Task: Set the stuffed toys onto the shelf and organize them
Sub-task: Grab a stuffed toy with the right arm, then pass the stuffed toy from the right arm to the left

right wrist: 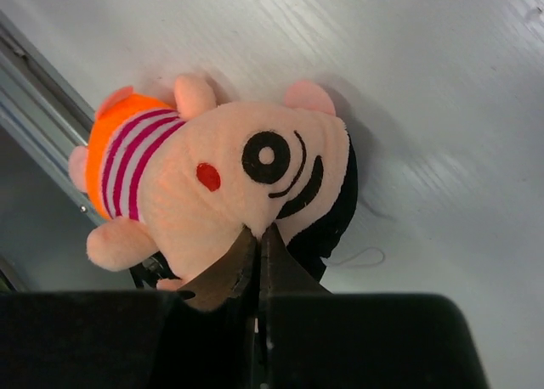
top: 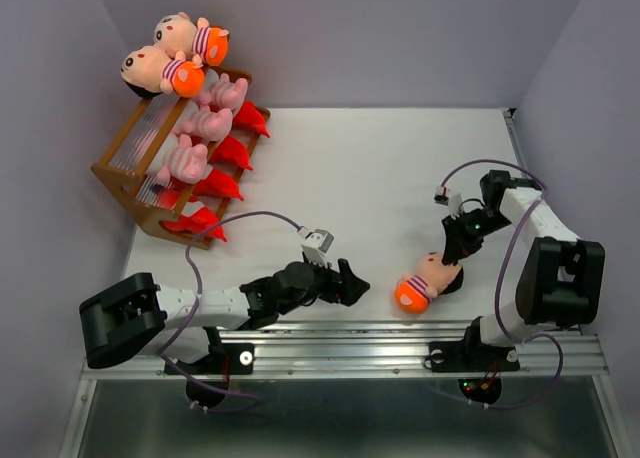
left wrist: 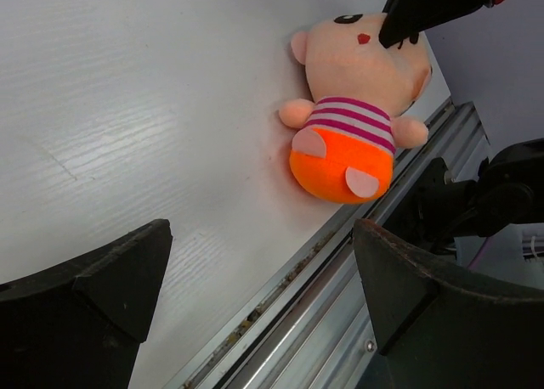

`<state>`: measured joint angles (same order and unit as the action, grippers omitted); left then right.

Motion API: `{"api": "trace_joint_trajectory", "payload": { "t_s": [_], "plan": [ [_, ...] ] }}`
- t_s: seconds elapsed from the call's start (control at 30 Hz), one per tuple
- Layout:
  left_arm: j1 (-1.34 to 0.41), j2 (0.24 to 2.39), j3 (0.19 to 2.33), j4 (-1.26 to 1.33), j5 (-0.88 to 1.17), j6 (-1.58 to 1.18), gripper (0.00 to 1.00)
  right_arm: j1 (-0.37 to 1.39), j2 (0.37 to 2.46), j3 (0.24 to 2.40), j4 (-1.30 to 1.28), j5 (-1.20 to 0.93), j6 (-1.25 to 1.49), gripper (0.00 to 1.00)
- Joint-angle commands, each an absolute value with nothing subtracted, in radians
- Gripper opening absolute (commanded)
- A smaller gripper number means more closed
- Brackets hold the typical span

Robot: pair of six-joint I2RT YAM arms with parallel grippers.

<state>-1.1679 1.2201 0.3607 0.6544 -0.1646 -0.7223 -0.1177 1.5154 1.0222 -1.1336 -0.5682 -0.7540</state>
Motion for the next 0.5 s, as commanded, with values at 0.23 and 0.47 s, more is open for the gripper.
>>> {"api": "trace_joint_trajectory", "payload": {
  "t_s": [0.23,0.47],
  "plan": [
    [-1.195,1.325,0.452,0.84,0.059,-0.574,0.97,-0.1,1.365,1.199,-1.377,-0.965,-1.227,0.01],
    [-1.195,1.408,0.495,0.928,0.095,-0.584,0.97,-0.066,1.373,1.195,-1.387,-1.069,-1.276,0.01]
  ]
}}
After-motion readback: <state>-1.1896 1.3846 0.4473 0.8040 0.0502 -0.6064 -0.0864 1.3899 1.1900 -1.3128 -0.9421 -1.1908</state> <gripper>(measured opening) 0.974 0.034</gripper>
